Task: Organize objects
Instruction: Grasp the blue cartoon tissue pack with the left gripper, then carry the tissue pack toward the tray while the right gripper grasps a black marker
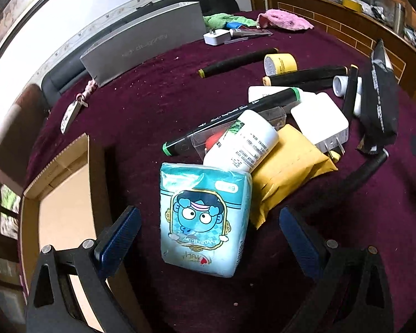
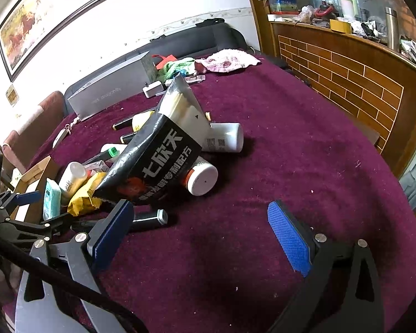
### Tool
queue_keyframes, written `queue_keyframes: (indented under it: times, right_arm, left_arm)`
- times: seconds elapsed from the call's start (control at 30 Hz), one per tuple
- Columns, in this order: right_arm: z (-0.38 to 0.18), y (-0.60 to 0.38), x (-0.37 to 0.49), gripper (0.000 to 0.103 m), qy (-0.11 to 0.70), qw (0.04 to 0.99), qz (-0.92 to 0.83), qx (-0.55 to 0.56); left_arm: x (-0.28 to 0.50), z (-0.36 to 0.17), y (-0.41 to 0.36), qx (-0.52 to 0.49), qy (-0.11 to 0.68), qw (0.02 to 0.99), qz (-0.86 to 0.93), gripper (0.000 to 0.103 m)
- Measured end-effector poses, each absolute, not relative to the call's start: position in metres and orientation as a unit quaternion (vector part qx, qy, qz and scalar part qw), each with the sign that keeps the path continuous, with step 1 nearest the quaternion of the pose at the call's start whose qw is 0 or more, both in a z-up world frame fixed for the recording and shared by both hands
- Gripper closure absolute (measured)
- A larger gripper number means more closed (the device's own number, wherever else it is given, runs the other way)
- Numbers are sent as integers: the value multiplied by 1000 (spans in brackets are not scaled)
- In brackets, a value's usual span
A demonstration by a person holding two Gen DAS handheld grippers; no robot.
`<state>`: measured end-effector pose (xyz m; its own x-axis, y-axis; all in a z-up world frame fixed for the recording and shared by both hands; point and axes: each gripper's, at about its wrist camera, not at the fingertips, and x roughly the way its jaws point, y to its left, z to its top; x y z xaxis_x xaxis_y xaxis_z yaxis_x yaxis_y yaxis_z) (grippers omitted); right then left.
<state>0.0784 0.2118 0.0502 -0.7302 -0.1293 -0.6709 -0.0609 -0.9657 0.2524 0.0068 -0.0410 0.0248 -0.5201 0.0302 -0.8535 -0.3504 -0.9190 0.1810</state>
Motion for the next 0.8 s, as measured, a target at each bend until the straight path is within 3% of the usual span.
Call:
queue_keyframes:
  times: [0.07, 0.1, 0.13, 0.8]
  right_arm:
    - [50, 212, 79, 5, -131, 19, -921, 366]
    - [50, 212, 78, 5, -131, 19, -921, 366]
    - [50, 212, 78, 5, -131, 19, -921, 367]
    - [47, 211, 76, 5, -131, 12, -917, 376]
  left_arm:
    - [6, 24, -43, -483, 139, 131, 854, 23]
    - [6, 24, -43, -490, 123, 139, 852, 47]
    - [6, 23, -42, -498, 117, 141, 847, 61]
    - [30, 22, -45, -498, 39, 125, 857, 60]
